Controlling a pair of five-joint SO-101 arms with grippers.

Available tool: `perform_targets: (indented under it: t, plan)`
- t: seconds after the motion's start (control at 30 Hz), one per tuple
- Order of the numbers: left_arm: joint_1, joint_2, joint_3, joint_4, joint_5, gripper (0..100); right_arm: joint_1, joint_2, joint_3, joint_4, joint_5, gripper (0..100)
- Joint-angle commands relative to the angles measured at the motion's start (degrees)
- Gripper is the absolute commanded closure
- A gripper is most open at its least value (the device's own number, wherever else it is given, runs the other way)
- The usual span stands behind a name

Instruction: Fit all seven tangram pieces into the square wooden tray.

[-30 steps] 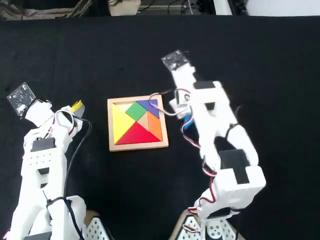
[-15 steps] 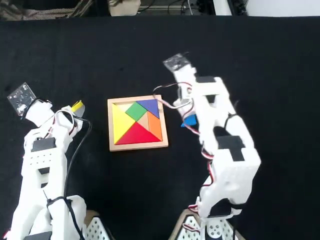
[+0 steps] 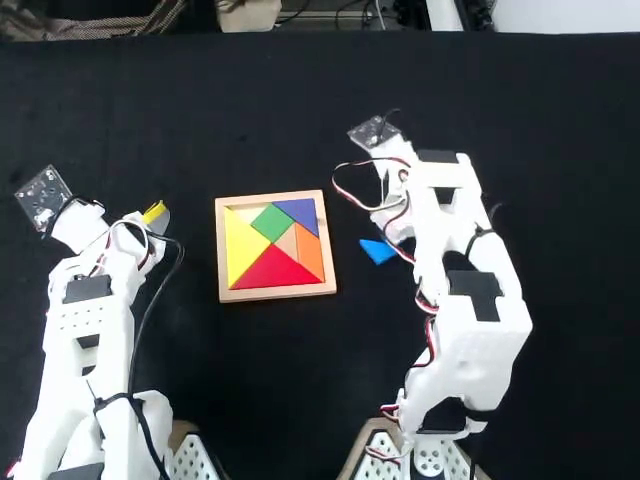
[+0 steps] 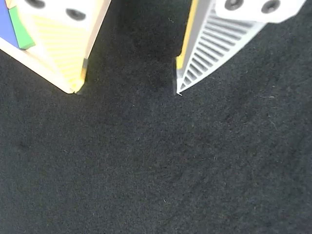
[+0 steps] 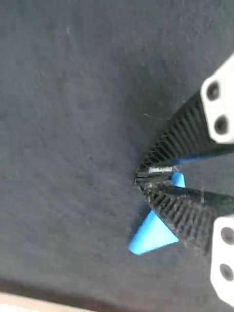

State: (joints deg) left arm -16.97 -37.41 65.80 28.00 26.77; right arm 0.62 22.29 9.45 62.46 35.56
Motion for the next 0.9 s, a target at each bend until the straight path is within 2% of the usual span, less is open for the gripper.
perform_targets:
  t: [0.0, 0.17, 0.23, 0.4, 0.47, 0.6, 0.67, 0.87]
  plan:
    - [0.7, -1.3, -0.7, -1.1, 0.1, 71, 0.1, -2.1, -3.2, 1.2, 1.7, 98.8]
    - [0.7, -1.4, -0.7, -1.1, 0.1, 71, 1.9, -8.7, -1.9, -0.9, -4.8, 98.8]
    - [0.7, -1.4, -0.7, -1.1, 0.1, 71, 0.5, -11.6, 0.2, -1.7, -4.1, 98.8]
    - [0.7, -1.1, -0.7, -1.1, 0.0, 71, -4.6, -16.7, 4.9, 0.1, 9.7, 95.8]
    - [0.4, -1.1, -0.7, -1.1, 0.0, 71, -5.4, -17.2, 4.8, 4.7, 14.3, 86.0]
    - [0.3, -1.1, -0.7, -1.3, 0.0, 71, -9.1, -17.1, 4.7, 14.4, 28.5, 62.6]
    - [0.3, -1.1, -0.1, -3.2, 0.0, 71, -9.9, -17.1, 5.0, 14.8, 30.3, 56.9]
    - [0.2, -1.1, 0.0, -3.5, 0.0, 71, -8.6, -16.7, 5.8, 13.2, 30.8, 56.1]
